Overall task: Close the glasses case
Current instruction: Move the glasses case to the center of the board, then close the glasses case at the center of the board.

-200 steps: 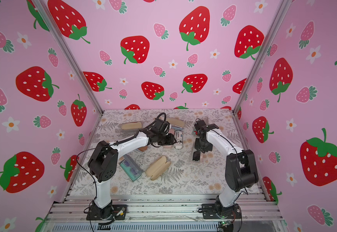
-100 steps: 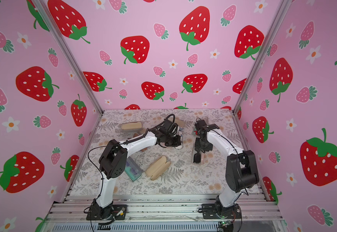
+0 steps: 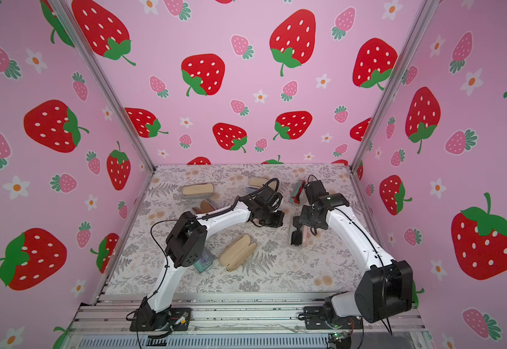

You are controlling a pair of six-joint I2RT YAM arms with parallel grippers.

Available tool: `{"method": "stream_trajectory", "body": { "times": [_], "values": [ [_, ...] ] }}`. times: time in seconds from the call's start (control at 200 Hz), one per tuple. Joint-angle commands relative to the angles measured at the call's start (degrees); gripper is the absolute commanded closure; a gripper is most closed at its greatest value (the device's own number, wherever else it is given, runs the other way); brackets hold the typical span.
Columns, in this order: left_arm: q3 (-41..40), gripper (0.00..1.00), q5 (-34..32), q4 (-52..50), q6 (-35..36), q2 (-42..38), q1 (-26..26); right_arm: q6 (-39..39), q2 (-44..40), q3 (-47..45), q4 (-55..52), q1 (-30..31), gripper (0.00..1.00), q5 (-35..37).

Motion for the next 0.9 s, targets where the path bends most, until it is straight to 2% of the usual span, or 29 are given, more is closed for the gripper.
{"method": "stream_trajectory", "body": {
  "times": [0.0,0.235,0.895],
  "values": [
    [1.95,1.00,-0.57,-1.89,1.10,1.31,-0.51,1.70,-1.01,-3.22,1.62,-1.50,1.00,-4.65],
    [1.95,1.00,-0.27,-1.11,1.02,3.44,-0.99,2.47,0.15,-7.06,5.38,-4.21,1.00,-9.03],
    [6.15,1.00,1.06,-1.55,0.49,9.09,-1.34,1.94,4.36,-9.13,9.95,-8.40,0.98,-13.84]
  ]
}}
